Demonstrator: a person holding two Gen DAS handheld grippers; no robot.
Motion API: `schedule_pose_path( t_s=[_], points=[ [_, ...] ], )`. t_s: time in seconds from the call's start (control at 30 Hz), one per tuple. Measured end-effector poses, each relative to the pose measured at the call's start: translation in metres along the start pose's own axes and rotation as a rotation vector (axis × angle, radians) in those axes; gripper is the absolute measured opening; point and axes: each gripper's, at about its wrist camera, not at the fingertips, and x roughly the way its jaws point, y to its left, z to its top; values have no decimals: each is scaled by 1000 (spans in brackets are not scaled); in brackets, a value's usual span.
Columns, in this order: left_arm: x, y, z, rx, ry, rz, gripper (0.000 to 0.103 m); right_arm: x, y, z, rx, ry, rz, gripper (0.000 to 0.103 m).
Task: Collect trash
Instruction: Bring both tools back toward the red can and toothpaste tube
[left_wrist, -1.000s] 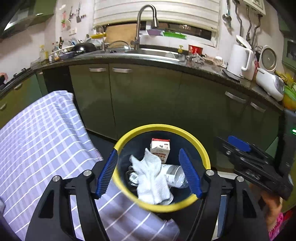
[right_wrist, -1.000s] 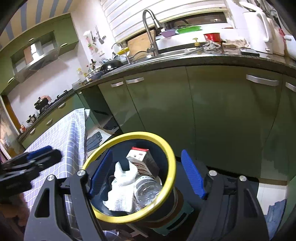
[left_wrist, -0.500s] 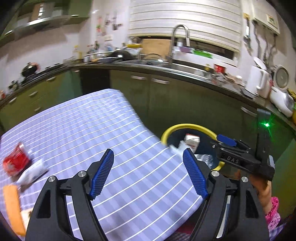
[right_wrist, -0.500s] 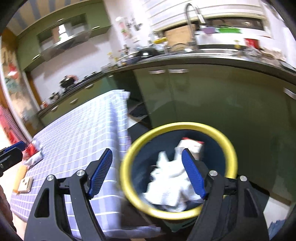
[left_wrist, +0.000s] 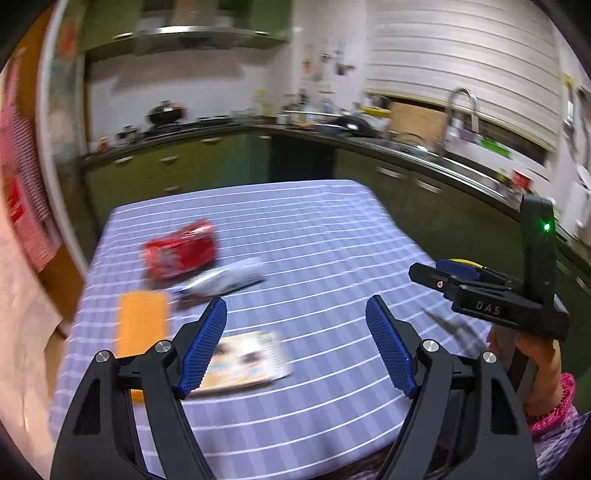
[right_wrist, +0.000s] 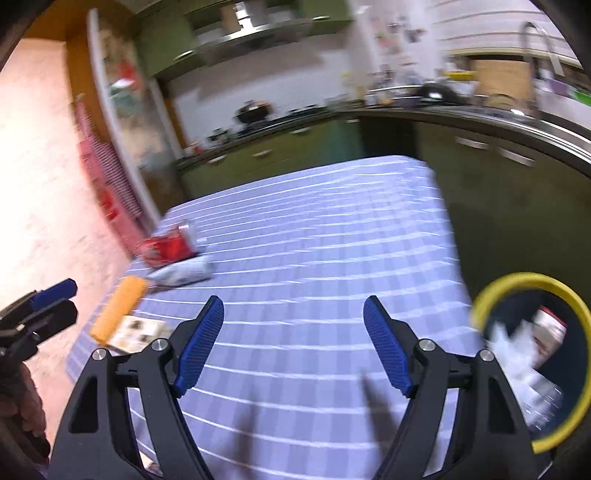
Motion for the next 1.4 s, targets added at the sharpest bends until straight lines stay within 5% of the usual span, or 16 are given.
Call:
schedule_pose_path(
  t_s=[0.23, 0.47, 0.6, 0.83, 1.1, 1.4],
  points=[
    [-20, 69, -17, -88, -16, 91, 78, 56, 79, 19, -113, 95, 116, 76],
    [-24, 99, -25, -98, -21, 102, 78, 106, 141, 53, -181, 128, 160, 78],
    [-24, 107, -28, -112, -16, 103, 78, 134, 164, 67, -221, 147, 171, 88],
    [-17, 117, -30, -129, 3, 103, 78, 179, 171, 74, -251, 237, 174, 88],
    [-4, 123, -30, -143, 18, 89, 78, 192, 150, 70, -273, 309, 113, 88],
    [4, 117, -27, -122, 26, 76, 78, 200, 135, 55, -234, 416, 157, 88]
  ],
)
